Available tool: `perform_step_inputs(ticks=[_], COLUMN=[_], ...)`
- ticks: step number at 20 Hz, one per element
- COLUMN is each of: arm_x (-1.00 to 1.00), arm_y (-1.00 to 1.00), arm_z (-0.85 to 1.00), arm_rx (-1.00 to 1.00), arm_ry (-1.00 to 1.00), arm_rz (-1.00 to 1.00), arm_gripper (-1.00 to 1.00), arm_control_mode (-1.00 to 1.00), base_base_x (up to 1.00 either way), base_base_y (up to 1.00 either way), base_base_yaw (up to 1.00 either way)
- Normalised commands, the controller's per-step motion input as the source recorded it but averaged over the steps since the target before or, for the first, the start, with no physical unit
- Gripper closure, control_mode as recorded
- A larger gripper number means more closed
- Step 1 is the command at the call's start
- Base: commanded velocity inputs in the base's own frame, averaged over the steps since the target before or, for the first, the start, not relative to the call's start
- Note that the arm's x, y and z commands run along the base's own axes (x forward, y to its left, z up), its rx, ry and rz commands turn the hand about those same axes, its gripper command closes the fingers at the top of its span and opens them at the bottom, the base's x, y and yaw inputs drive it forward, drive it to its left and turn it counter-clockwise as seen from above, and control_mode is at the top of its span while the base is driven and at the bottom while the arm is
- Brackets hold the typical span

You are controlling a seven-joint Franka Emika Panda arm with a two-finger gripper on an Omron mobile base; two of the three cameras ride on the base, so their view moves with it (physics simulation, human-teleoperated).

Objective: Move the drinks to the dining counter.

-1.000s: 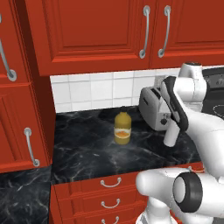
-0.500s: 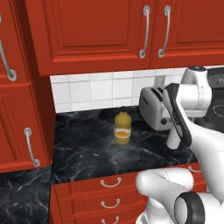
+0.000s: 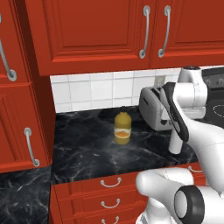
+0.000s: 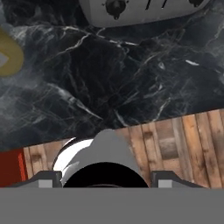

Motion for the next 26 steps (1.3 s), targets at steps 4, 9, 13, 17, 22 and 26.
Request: perform_step_inputs(ticks=[4,9,13,17,22,26], arm_x=[0.0,0.0,0.0,0.0,0.0,0.0], arm_y=[-0.08,0.0,0.0,0.0,0.0,0.0], arm_z=[-0.01,0.0,0.0,0.0,0.0,0.0], arm_rx=[0.0,0.0,0.0,0.0,0.0,0.0], arm_ry=[0.07,0.01,0.0,0.0,0.0,0.0], arm_rz=[0.0,0.0,0.0,0.0,0.0,0.0], arm_gripper=[1.0,1.0,1.0,1.0,1.0,1.0], arm_control_mode=[-1.0,-1.0,-1.0,-1.0,1.0,1.0], base_base_x=[0.0,0.0,0.0,0.0,-0.26,-0.49], base_base_y=[0.0,0.0,0.0,0.0,-0.37,-0.75], base_base_yaw=[0.0,0.0,0.0,0.0,-0.07,-0.4])
